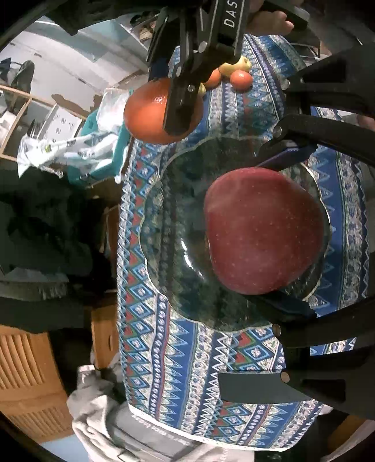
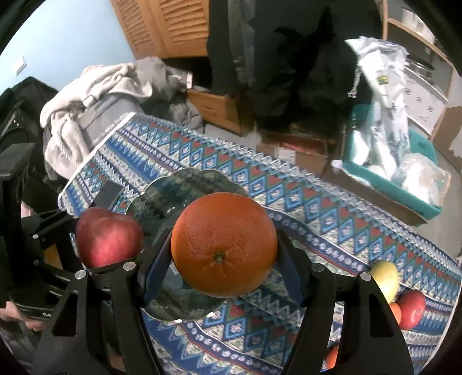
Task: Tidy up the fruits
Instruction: 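Lift the red apple with the left tool while the right tool carries the orange toward the glass bowl, then lower the apple into the glass bowl and open the left tool while the right tool releases the orange there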
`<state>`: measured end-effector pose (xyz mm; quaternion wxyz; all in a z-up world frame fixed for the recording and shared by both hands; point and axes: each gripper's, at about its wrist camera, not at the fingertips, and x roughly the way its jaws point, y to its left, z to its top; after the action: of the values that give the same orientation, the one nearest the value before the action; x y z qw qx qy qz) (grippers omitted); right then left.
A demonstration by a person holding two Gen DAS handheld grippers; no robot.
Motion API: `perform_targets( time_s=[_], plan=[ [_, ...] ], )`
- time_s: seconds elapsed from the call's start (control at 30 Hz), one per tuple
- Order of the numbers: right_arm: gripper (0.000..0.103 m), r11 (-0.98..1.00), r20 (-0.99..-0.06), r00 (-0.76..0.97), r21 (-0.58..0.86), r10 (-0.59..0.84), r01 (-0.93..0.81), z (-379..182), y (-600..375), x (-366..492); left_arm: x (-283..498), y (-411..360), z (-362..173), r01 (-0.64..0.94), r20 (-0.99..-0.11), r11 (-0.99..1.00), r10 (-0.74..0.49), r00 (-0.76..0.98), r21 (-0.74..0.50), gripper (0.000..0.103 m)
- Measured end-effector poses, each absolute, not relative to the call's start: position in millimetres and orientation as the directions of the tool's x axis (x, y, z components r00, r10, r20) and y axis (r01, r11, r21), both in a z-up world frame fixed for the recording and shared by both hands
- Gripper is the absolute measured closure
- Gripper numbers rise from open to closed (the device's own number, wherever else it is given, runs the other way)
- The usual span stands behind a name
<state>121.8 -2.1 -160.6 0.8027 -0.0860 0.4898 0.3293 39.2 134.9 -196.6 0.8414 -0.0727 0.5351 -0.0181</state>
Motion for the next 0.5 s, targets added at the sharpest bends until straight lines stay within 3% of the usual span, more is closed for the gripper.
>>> perform_targets(
  time_s=[0.5],
  plan=[
    [0.034, 0.738, -0.906, 0.16, 0.206, 0.392, -0.643, -218.6, 36.9, 113.6, 32.3, 154.1, -255.0, -0.097, -0.946, 0.987, -0.09, 0.311, -0.126, 0.028]
  ],
)
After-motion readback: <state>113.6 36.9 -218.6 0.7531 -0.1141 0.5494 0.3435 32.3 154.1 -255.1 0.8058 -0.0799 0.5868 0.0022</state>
